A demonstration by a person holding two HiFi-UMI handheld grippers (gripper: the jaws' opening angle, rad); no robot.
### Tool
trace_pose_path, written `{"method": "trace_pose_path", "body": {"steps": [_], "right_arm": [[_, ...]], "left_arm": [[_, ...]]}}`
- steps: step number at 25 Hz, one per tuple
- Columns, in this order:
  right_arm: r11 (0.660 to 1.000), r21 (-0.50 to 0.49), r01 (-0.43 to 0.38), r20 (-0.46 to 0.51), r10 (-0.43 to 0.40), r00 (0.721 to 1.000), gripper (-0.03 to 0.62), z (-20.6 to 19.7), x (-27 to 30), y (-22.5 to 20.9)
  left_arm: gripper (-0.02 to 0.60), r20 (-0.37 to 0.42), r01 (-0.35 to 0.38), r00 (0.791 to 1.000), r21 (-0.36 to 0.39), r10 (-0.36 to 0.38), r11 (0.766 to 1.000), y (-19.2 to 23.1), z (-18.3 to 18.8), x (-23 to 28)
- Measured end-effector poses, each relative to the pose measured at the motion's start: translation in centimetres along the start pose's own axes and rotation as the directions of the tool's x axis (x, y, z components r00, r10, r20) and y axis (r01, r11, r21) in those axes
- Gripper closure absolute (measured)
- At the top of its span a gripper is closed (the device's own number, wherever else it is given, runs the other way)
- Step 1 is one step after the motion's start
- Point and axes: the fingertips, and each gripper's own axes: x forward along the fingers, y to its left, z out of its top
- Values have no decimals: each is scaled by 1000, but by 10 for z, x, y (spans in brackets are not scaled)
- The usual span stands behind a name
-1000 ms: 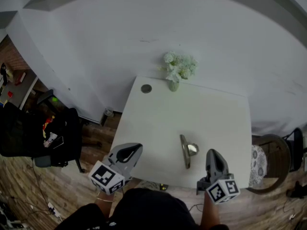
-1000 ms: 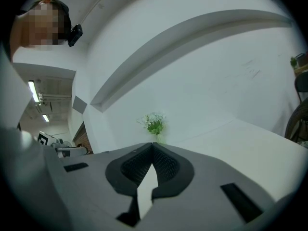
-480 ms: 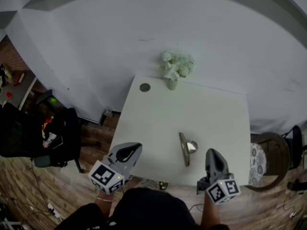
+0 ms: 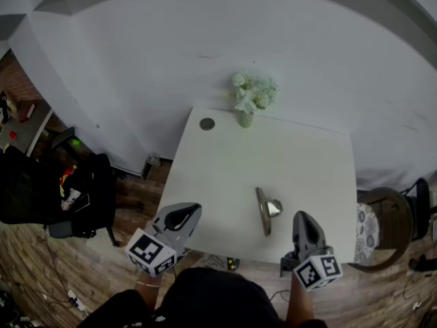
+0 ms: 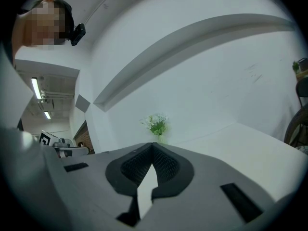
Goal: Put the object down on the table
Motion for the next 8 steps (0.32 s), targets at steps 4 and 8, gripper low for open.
{"method": "trace_pose_path", "body": {"steps": [4, 8], "right_arm": [[1000, -3, 0, 1, 0, 1000, 597, 0, -2, 3], [1000, -4, 1, 2, -1, 1000, 597, 0, -4, 5]], "left_arm": [[583, -1, 3, 1000, 1, -3, 1000, 0, -1, -3], [583, -1, 5, 1000, 1, -5, 1000, -2, -1, -5]]}}
